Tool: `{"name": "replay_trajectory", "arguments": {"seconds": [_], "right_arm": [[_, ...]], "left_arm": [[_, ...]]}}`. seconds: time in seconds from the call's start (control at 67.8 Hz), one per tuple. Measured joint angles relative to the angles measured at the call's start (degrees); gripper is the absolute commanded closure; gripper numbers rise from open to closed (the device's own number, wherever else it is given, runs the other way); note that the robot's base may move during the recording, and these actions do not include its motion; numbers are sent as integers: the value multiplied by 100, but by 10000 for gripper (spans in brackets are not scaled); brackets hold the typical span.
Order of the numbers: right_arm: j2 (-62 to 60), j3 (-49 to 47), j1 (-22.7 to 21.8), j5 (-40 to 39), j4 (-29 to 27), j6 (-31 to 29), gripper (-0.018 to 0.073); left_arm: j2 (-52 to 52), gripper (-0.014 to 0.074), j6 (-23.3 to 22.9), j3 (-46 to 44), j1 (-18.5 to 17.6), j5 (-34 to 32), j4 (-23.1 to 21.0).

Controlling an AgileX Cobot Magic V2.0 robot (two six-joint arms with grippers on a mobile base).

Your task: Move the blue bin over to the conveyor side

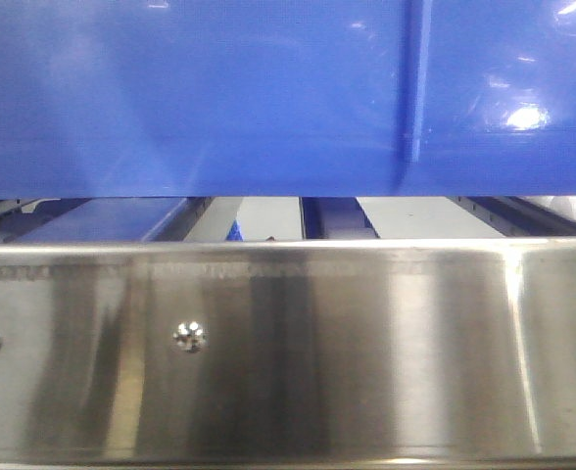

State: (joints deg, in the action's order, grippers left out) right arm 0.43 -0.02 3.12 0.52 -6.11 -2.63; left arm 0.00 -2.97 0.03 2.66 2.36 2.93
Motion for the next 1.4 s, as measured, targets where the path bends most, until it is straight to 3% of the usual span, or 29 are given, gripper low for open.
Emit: {"name": "replay_trajectory", "arguments": {"seconds": [0.605,1.077,1.195,1.298,1.401], "right_arm": [[0,0,0,0,0,0,638],[0,0,0,-482,0,0,638],[0,-327,0,-255,0,10,638],[-14,-1131,0,447,0,10,566],[83,-1985,0,1019,0,10,373]], "left_arm": [[0,615,0,0,0,-11,0],[0,615,0,10,0,-531,0],[0,610,0,-85,0,-766,0],[0,560,0,-705,0,-382,61],[82,450,0,-1610,0,161,222]]}}
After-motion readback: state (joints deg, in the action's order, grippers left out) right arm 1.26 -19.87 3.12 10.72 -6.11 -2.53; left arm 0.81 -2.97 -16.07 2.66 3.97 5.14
